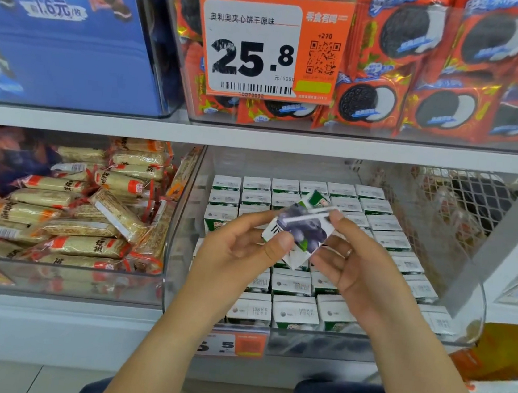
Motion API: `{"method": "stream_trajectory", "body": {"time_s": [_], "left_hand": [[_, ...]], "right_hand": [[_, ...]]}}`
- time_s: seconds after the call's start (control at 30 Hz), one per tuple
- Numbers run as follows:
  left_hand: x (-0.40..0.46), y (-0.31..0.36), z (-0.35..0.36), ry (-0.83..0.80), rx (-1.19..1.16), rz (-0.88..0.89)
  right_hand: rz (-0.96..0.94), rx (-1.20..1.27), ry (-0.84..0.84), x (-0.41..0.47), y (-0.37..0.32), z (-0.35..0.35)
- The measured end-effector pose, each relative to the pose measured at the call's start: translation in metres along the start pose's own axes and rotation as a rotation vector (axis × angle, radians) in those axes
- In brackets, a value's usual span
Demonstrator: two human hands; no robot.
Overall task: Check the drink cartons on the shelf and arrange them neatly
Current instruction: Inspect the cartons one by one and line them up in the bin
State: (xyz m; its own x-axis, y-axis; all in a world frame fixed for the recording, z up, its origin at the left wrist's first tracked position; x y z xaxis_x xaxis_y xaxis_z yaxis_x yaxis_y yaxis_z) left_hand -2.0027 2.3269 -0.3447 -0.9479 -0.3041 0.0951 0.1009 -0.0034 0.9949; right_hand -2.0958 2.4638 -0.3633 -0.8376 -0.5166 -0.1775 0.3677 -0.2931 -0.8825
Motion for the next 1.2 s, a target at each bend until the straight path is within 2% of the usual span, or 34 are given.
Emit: {"method": "stream_trajectory", "body": {"time_s": [0.1,0.37,0.43,0.5,0.57,0.63,0.83,0.97,1.2], "left_hand": [[0.000,-0.002,0.004,-0.038,0.003,-0.031],[0.005,-0.006,0.001,-0.012,0.122,-0.010],[0.007,-0.008,-0.003,0.030,0.346,0.025],[0.009,-0.011,-0.010,0.092,0.750,0.047],[0.010,-0.019,-0.015,0.085,1.086,-0.005],[0.010,-0.031,-0.016,0.019,1.260,-0.097],[0.011,-0.038,-0.017,-0.056,1.358,-0.146],[0.013,-0.038,-0.017,-0.075,1.389,-0.165],[0.013,-0.037,-0.017,-0.073,1.413,-0.166]], "right_hand": [[-0.049,-0.081,-0.013,-0.001,-0.007,-0.003],[-0.200,-0.355,-0.116,-0.008,-0.027,-0.003],[-0.236,-0.397,-0.094,-0.006,-0.033,-0.008],[-0.281,-0.424,0.002,0.001,-0.039,-0.016],[-0.356,-0.512,0.100,0.010,-0.046,-0.021],[-0.437,-0.614,0.133,0.021,-0.051,-0.017],[-0.487,-0.908,0.012,0.057,-0.041,0.009],[-0.505,-1.165,0.036,0.064,-0.033,0.009],[-0.551,-1.419,0.008,0.060,-0.031,0.014]]}}
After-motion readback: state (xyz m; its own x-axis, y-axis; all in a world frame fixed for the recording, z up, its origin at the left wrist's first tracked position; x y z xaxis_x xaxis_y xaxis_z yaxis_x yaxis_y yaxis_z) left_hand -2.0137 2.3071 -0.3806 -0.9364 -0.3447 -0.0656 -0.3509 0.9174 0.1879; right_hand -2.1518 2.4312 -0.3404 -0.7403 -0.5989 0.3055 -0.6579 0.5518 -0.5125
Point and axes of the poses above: each hand's wrist, its own x-axis towards the middle knuckle, its own z-axis out of the palm, y = z × x, the point moved 5 cm from there along x, towards the middle knuckle, and after that the axes turned 4 degrees about -y, right-handed, at the moved point
